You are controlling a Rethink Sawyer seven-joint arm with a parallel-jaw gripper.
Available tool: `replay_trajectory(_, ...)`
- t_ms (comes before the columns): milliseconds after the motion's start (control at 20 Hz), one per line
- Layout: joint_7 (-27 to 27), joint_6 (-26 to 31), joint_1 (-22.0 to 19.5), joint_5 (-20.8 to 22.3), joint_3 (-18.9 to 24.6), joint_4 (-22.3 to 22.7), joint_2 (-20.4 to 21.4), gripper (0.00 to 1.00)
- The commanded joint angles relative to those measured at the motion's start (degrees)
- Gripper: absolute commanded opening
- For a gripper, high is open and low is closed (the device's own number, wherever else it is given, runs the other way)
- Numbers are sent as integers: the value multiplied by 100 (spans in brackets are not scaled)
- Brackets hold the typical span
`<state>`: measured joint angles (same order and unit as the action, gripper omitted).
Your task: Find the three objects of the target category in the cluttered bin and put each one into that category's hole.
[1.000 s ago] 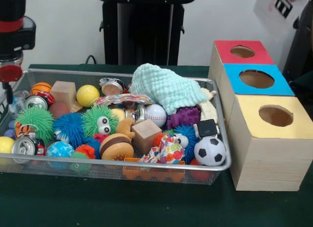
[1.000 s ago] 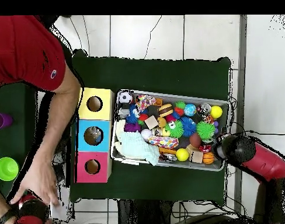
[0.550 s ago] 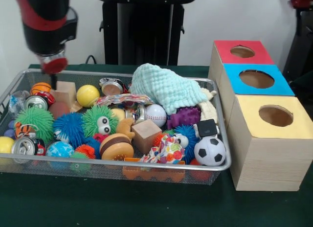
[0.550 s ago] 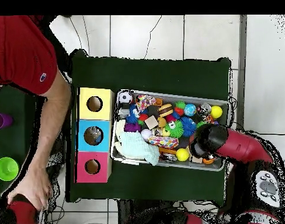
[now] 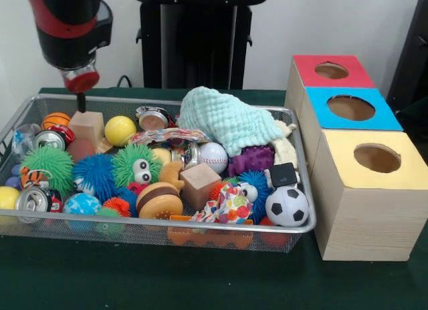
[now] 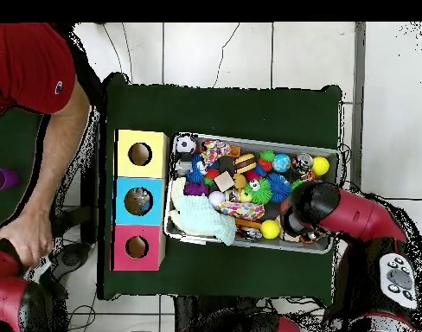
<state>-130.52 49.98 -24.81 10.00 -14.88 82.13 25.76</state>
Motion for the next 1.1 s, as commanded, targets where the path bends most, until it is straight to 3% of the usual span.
replay_trajectory(50, -479, -601, -367, -150, 350, 83, -382, 100)
replay_trajectory(350, -207, -1362, -788, 2, 539, 195, -629, 100)
replay_trajectory(650, 225, -2692, -1610, 154, 1091, 550, -761, 100)
replay_trajectory(700, 252, -3118, -1760, 252, 1233, 673, -734, 100)
replay_trajectory(950, 91, -4013, -1844, 712, 1233, 755, -818, 100)
replay_trajectory(1100, 69, -4220, -1956, 868, 1243, 769, -967, 100)
